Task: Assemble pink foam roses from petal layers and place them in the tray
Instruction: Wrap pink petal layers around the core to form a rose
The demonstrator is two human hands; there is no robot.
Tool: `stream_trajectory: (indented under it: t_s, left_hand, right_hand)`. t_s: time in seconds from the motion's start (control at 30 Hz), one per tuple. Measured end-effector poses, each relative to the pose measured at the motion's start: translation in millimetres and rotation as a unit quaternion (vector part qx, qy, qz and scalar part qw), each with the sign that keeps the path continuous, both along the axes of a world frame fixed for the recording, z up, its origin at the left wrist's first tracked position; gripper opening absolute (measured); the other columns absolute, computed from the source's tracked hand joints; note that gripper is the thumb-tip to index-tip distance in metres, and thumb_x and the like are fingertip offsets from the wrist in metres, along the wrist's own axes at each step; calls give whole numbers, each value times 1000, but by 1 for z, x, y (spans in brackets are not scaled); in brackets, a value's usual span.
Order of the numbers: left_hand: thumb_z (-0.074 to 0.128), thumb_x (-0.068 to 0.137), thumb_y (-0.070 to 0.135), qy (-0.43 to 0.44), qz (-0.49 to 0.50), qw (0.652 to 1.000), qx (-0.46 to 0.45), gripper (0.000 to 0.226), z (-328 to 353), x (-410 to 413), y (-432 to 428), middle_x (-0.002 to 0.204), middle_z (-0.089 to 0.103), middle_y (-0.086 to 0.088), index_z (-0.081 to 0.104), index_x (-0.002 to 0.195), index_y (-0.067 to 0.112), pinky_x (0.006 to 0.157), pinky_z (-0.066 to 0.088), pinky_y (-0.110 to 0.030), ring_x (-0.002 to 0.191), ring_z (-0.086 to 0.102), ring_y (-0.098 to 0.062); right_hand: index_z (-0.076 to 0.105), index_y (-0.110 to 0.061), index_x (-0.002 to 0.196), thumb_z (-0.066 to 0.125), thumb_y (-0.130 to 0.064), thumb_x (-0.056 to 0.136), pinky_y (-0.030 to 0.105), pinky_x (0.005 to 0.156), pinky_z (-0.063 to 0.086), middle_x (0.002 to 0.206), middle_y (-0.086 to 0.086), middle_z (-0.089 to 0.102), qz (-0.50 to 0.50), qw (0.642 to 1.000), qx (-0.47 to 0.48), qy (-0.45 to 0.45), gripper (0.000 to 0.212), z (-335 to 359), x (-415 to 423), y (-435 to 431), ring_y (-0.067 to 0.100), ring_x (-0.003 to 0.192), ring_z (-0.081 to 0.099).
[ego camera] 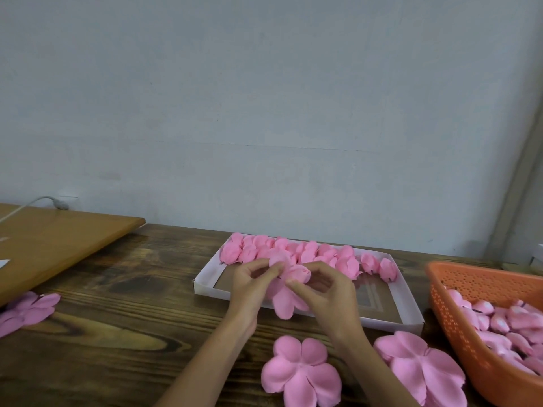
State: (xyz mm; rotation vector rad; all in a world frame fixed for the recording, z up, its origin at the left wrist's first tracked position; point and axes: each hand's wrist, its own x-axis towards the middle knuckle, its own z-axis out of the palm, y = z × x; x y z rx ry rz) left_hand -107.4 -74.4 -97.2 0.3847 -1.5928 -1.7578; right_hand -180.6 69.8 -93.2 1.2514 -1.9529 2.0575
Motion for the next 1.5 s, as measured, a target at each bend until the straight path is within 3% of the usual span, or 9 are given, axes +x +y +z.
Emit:
stream_trajectory:
  t_s: [0.17,0.37,0.5,0.67,0.87,1.03,1.13,1.33,1.5]
  left_hand:
    - [75,95,11,-3,-28,998,-59,13,3,1,4,97,82,-3,85,97,19,83,60,-34,98,76,-22]
    - [77,90,30,28,-75,993,-85,17,10,8,6,93,78,-6,85,95,16,80,58,-25,91,72,-13]
    - [76,88,30,43,-93,991,-91,21,13,11,6,95,77,-7,84,95,12,80,57,-23,92,72,-13]
    - [70,99,15,35,-97,987,-122,15,14,11,6,94,76,-8,85,95,15,78,54,-18,89,69,-7]
    - [68,101,14,53,-102,977,-179,17,14,11,6,94,74,-12,84,96,13,80,54,-21,91,68,-12]
    - [73,94,46,37,-112,986,-117,26,13,11,4,109,79,0,82,110,27,87,58,-24,108,73,-14]
    - [84,78,45,-26,-150,982,-111,41,8,10,-7,114,79,2,78,118,37,96,59,-32,114,72,-15]
    - [92,67,39,-20,-132,991,-9,41,-1,4,-4,105,80,-13,84,100,16,81,62,-35,103,77,-29]
    - [94,68,33,4,-106,991,88,41,3,1,1,103,78,-20,83,97,6,93,58,-49,99,74,-33]
  right_hand:
    - [79,-23,101,89,-18,79,27,83,62,110,-11,78,-8,1000,-5,3,25,3,1,2,8,98,75]
    - [74,-15,91,89,-25,77,33,75,64,84,-4,77,-19,1000,-8,-3,23,7,2,5,15,82,76]
    - [73,-18,89,91,-26,75,27,70,61,82,-6,76,-37,999,-14,3,24,6,1,5,12,79,74]
    - [70,-30,112,94,-24,72,19,68,60,95,-17,77,-47,998,-31,-2,48,8,0,8,6,85,75]
    - [76,-28,93,93,-25,74,20,64,57,86,-11,77,-63,998,-8,20,25,7,-4,8,11,76,74]
    - [76,-28,91,92,-28,72,20,60,57,84,-10,77,-79,997,-19,15,25,11,-2,10,10,73,75]
    - [76,-24,92,91,-32,74,26,59,59,83,-7,77,-75,997,-28,8,25,15,-3,12,13,74,75]
    - [76,-15,93,92,-21,75,44,70,64,86,1,78,-56,998,-32,-26,25,19,-7,17,20,78,76]
    - [77,-17,89,90,-10,76,34,75,63,89,1,79,1,999,-31,-12,20,20,-7,18,19,85,75]
